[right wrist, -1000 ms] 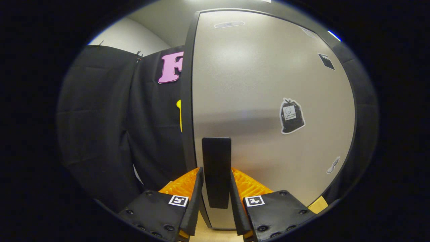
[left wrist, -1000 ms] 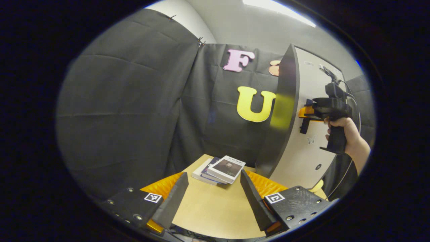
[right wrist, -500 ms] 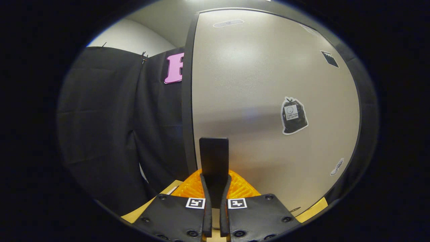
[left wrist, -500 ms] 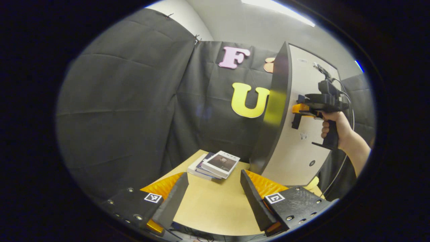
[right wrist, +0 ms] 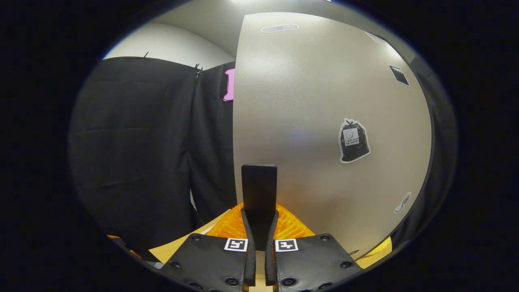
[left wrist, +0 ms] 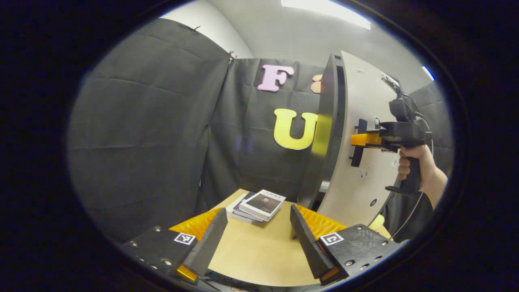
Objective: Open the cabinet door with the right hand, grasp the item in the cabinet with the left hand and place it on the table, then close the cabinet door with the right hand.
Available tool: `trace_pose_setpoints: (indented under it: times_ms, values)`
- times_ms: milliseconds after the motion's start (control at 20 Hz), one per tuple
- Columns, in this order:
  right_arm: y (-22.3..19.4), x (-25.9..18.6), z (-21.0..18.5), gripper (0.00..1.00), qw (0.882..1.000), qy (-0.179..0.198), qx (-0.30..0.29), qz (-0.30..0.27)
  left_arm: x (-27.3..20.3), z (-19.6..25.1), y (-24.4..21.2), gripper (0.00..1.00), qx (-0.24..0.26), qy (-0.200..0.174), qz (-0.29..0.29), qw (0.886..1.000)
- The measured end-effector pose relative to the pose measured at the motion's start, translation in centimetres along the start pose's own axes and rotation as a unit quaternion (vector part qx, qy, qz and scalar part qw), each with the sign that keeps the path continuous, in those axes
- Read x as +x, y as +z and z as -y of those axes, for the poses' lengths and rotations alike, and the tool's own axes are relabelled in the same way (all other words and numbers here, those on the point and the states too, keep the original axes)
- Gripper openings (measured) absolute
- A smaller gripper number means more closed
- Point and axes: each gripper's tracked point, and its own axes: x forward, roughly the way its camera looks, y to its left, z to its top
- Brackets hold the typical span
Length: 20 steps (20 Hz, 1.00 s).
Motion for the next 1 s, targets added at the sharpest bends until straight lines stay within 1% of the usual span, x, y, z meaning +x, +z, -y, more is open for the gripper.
trace_pose_setpoints:
  times_ms: [50,100,150,200,250,300,350,400,450,500,650,750,800,850,900,950,1000]
  values:
    - [0.3,-0.3,0.0,0.08,1.0,0.013,-0.001,0.0,-0.6,0.7,-0.2,0.92,-0.001,0.003,-0.003,1.0]
    - [0.7,-0.6,0.0,0.11,1.0,0.026,-0.001,-0.002,-1.4,1.2,-0.1,0.94,0.001,0.009,-0.002,1.0]
    - [0.8,-0.8,-0.1,0.11,0.999,0.037,0.004,-0.001,-2.1,1.7,0.4,0.95,0.002,0.017,0.007,1.0]
    - [1.1,-0.8,0.0,0.07,0.999,0.047,0.006,0.002,-2.9,2.5,1.0,0.99,0.001,0.022,0.018,1.0]
    - [0.7,-0.5,0.2,0.07,0.998,0.056,0.002,0.004,-3.9,3.5,1.4,0.92,0.001,0.025,0.027,0.999]
    - [0.8,-0.5,0.2,0.07,0.998,0.064,-0.001,0.007,-4.8,4.4,1.6,0.92,0.0,0.029,0.033,0.999]
    - [0.5,-1.0,0.3,0.11,0.997,0.073,-0.001,0.008,-5.4,5.2,1.4,0.92,0.0,0.033,0.033,0.999]
    - [0.5,-1.3,0.4,0.07,0.996,0.084,0.003,0.008,-6.0,6.1,1.2,0.92,-0.001,0.034,0.031,0.999]
    - [0.4,-1.6,0.6,0.11,0.995,0.094,0.008,0.01,-6.5,7.1,0.9,0.92,0.0,0.033,0.029,0.999]
    - [0.3,-1.6,0.7,0.11,0.995,0.103,0.008,0.01,-7.1,8.0,0.8,0.92,0.003,0.033,0.029,0.999]
    - [0.2,-2.0,1.1,0.11,0.993,0.119,0.004,0.017,-8.5,10.4,0.1,0.92,0.009,0.03,0.029,0.999]
    - [0.1,-2.3,1.3,0.11,0.991,0.134,0.015,0.021,-9.3,11.7,-0.6,0.92,0.011,0.03,0.028,0.999]
    - [0.0,-2.2,1.5,0.07,0.99,0.141,0.022,0.019,-9.5,12.1,-0.9,0.92,0.011,0.032,0.024,0.999]
    - [-0.2,-1.9,1.7,0.11,0.989,0.145,0.026,0.018,-9.7,12.5,-1.3,0.92,0.008,0.03,0.02,0.999]
    - [-0.3,-1.9,1.9,0.07,0.989,0.146,0.026,0.02,-9.9,13.2,-1.5,0.92,0.002,0.026,0.013,1.0]
    - [-0.2,-2.0,1.9,0.11,0.989,0.145,0.024,0.025,-10.0,13.8,-1.4,0.92,-0.005,0.019,0.012,1.0]
    - [-0.1,-2.2,2.1,0.11,0.989,0.143,0.026,0.029,-10.2,14.3,-0.9,0.92,-0.009,0.014,0.012,1.0]
